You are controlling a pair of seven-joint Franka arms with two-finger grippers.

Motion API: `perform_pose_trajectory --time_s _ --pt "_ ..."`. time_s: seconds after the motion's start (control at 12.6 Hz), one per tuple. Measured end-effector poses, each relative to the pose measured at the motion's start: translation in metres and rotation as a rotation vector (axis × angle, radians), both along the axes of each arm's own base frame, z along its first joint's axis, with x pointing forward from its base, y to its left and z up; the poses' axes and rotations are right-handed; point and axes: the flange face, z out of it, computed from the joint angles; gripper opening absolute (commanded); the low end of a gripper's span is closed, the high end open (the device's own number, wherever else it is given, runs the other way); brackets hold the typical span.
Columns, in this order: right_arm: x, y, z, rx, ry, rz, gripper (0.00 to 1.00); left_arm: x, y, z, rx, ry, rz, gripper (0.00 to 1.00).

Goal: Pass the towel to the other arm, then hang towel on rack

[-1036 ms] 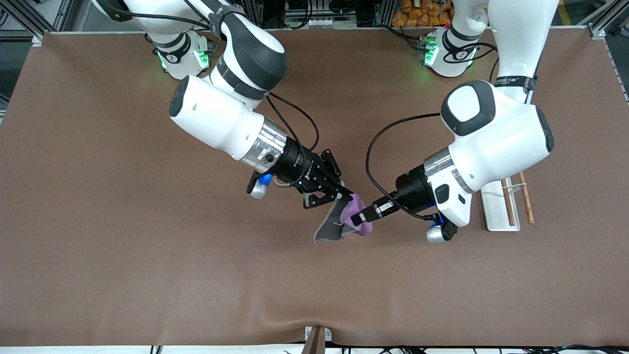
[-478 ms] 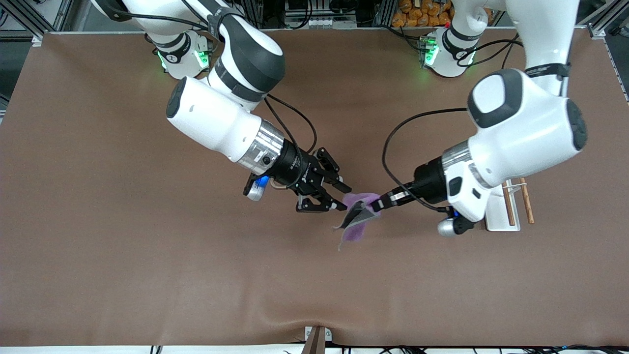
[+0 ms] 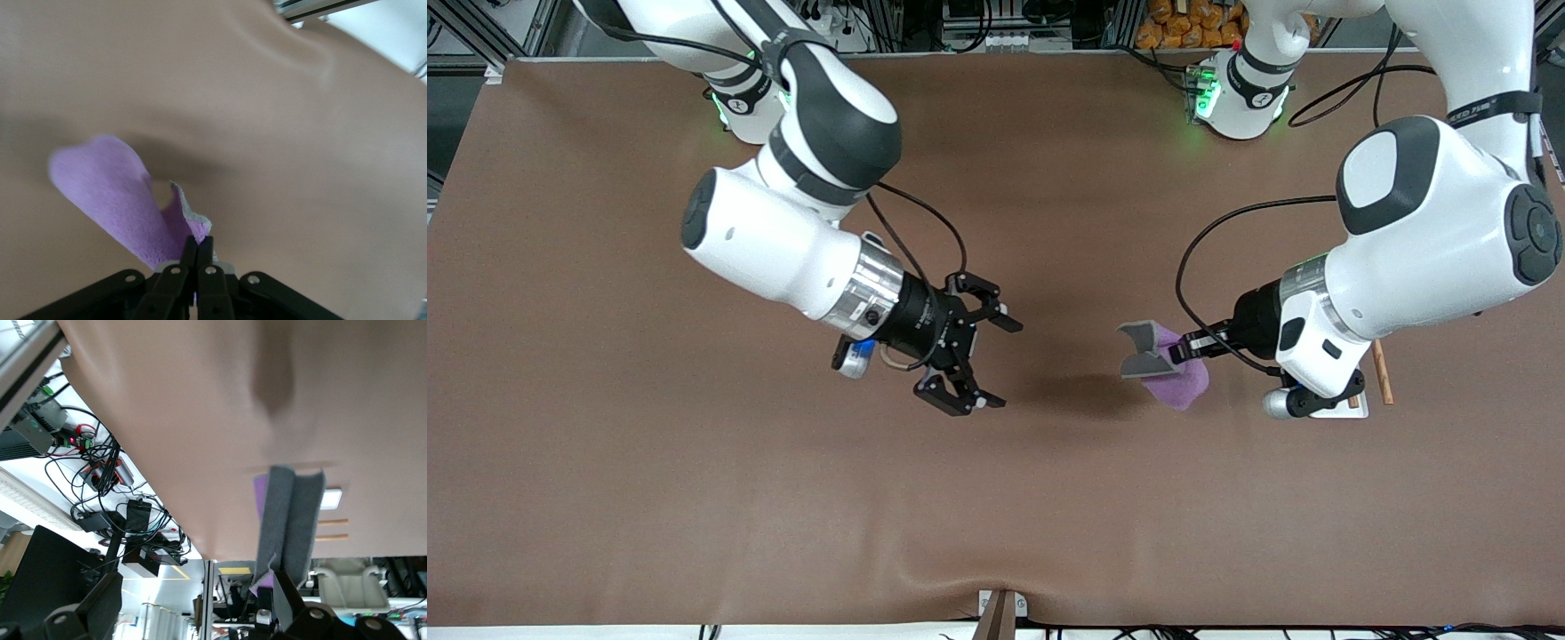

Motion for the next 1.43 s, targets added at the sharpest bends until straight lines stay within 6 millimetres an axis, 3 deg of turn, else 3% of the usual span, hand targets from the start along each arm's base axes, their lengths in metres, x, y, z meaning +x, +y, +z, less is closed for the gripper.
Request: perform_pose_trajectory --time_s 0.24,0.56,0.88,1.2,1.43 --pt "0.002 -0.032 0.005 -0.07 -0.036 0.201 1.0 -0.001 0.038 -0.009 0.069 0.06 -0.043 0.0" --pt "0.011 -0.107 0.022 -0.132 -0.194 0.513 1.0 0.001 0.086 -0.034 0.14 0.116 -0.071 0.0" --pt "0.022 -0.165 0.035 -0.161 -0.324 0.628 1.0 -0.003 0.124 -0.058 0.225 0.169 -0.128 0.0" --pt "0.023 -0.28 0.026 -0.136 -0.433 0.928 1.0 -0.008 0.192 -0.077 0.195 0.219 -0.195 0.0" --pt "0.004 -0.322 0.038 -0.225 -0.447 1.122 1.0 -0.014 0.26 -0.09 0.142 0.202 -0.289 0.0"
